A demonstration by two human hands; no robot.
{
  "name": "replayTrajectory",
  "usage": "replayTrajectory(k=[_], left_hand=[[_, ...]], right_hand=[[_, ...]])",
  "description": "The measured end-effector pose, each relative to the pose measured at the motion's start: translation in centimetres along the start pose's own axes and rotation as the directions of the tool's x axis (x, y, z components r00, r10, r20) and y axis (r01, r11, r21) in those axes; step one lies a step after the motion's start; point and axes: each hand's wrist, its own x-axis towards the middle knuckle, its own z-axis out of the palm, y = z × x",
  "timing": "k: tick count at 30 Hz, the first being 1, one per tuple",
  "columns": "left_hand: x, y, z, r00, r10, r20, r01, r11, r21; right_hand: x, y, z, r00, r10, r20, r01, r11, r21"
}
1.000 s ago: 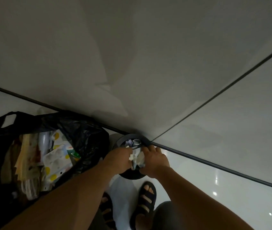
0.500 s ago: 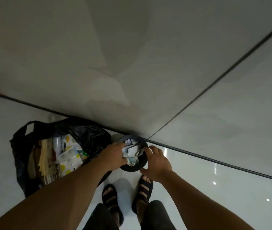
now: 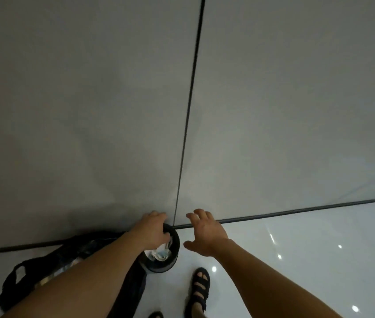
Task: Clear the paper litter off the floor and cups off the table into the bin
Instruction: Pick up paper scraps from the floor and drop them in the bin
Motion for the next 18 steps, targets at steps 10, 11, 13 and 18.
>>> replayTrajectory(k=[10,11,13,18], left_hand=[[-2.0,15.4,-0.6,0.956,0.279,0.094,-0.294,0.919,0.262],[-2.2,17.6,0.1,0.944,0.309,0.112,-0.329,0.902,0.28],[-2.8,22.3,1.8,0.92,0.365,0.143,-0.392,0.862,0.32],[-5.2,35.3,7.8,0.85,0.478,0.224,-0.527,0.759,0.382]], right_hand=[[-15.8,9.2,-2.9,0.91,0.38,-0.165,-0.358,0.922,0.151],[-17.7,10.7,-2.8,0.891,0.418,-0.179,-0.39,0.905,0.171],[-21.7,13.8,-2.6,0.851,0.487,-0.197,-0.449,0.869,0.209],[-32.9,22.1,-1.0,0.742,0.645,-0.182,-0.584,0.756,0.296]])
